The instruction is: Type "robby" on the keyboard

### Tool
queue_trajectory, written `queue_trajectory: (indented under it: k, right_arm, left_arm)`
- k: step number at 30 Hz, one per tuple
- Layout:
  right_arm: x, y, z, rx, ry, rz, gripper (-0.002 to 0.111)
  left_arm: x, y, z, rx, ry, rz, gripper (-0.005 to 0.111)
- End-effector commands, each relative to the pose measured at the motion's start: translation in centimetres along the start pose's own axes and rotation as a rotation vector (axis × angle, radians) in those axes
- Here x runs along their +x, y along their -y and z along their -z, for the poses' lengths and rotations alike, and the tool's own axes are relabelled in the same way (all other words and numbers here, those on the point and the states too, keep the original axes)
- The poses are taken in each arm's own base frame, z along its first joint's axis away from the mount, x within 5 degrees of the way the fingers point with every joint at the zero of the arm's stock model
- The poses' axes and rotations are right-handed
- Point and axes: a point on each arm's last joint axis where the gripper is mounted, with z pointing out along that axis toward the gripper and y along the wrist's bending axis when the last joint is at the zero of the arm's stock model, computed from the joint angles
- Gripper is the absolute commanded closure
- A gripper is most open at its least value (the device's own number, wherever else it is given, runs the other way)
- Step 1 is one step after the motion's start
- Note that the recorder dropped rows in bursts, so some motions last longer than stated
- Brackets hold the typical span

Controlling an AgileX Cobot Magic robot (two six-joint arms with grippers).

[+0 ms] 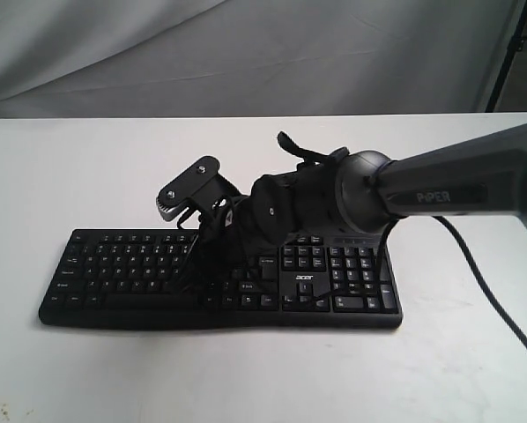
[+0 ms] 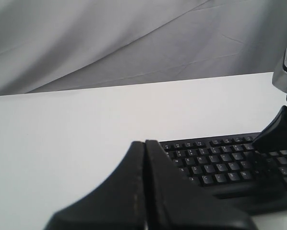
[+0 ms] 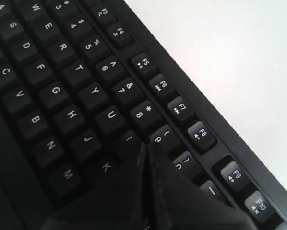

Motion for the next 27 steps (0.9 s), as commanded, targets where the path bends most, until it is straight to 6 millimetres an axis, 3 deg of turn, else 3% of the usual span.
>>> queue_trajectory:
  k: [1, 27]
  right_arm:
    - [-0.01, 0.42, -0.11, 0.015, 0.019, -0.006, 0.108]
    - [0.48, 0.9, -0.65, 0.024, 0.007, 0.001, 0.108]
  left_arm:
    - [0.06, 0.03, -0.01, 0.005, 0.007, -0.003, 0.107]
    - [0.06, 0.03, -0.01, 0.005, 0.007, -0.003, 0.107]
